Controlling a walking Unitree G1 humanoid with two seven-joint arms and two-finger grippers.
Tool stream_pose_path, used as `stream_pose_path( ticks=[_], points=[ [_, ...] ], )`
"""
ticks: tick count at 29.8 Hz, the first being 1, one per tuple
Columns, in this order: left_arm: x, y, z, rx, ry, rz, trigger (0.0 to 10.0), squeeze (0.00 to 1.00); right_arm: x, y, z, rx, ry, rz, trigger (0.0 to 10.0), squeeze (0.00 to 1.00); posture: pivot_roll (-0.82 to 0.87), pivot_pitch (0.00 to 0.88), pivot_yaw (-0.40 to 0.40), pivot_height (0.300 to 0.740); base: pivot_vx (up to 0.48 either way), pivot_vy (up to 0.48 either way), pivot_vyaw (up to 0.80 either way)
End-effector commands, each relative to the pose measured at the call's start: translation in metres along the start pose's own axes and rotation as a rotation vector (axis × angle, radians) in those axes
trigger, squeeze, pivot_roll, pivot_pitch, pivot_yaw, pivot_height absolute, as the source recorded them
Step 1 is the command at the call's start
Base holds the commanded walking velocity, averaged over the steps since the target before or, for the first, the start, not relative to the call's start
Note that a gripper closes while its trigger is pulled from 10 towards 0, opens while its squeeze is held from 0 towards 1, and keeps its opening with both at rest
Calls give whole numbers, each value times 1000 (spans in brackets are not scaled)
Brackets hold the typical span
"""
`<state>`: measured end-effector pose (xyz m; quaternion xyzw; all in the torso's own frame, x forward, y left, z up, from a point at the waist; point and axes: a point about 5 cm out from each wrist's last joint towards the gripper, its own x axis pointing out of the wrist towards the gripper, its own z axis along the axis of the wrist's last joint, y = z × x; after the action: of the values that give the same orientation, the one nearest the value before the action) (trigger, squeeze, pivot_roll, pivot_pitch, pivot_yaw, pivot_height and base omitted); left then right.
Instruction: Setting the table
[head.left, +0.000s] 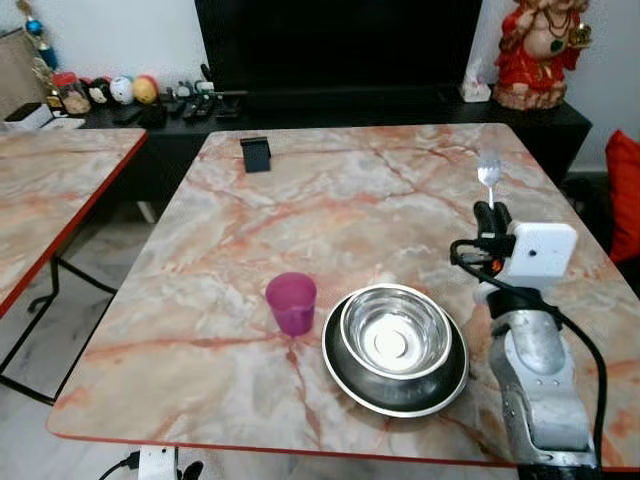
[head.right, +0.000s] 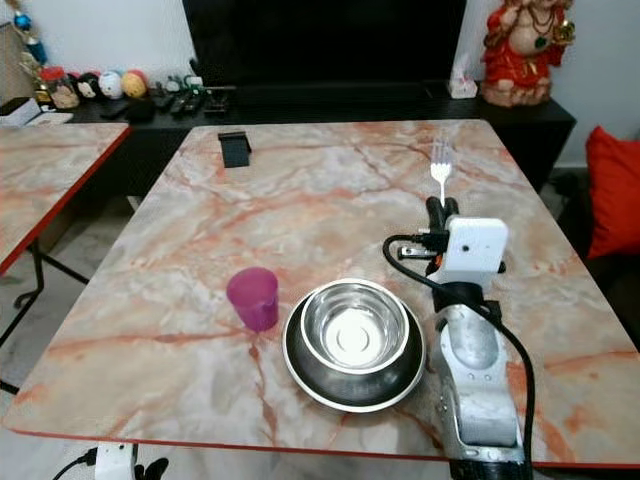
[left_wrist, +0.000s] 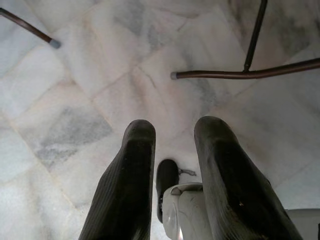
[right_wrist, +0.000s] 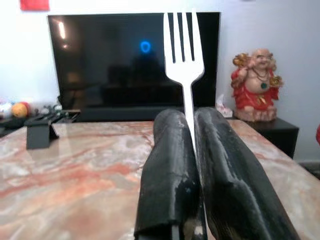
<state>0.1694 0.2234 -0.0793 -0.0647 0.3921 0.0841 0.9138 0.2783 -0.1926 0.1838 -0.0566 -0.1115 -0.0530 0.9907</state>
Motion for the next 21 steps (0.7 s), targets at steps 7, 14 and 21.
stream_pose_path(
  ticks=[7,14,21],
  points=[
    [-1,1,-2,23,13,-2,10000,0,-12,-29,-11,-48,199,-88,10000,0,-184,0,60,740,0,0,0],
    [1,-2,1,21,1,-9,10000,0,-16,-41,-26,-17,415,-123,10000,0,-181,0,52,740,0,0,0],
    [-3,1,-8,21,22,-3,10000,0,-19,-39,-35,-30,563,-28,10000,0,-197,0,66,740,0,0,0]
  ],
)
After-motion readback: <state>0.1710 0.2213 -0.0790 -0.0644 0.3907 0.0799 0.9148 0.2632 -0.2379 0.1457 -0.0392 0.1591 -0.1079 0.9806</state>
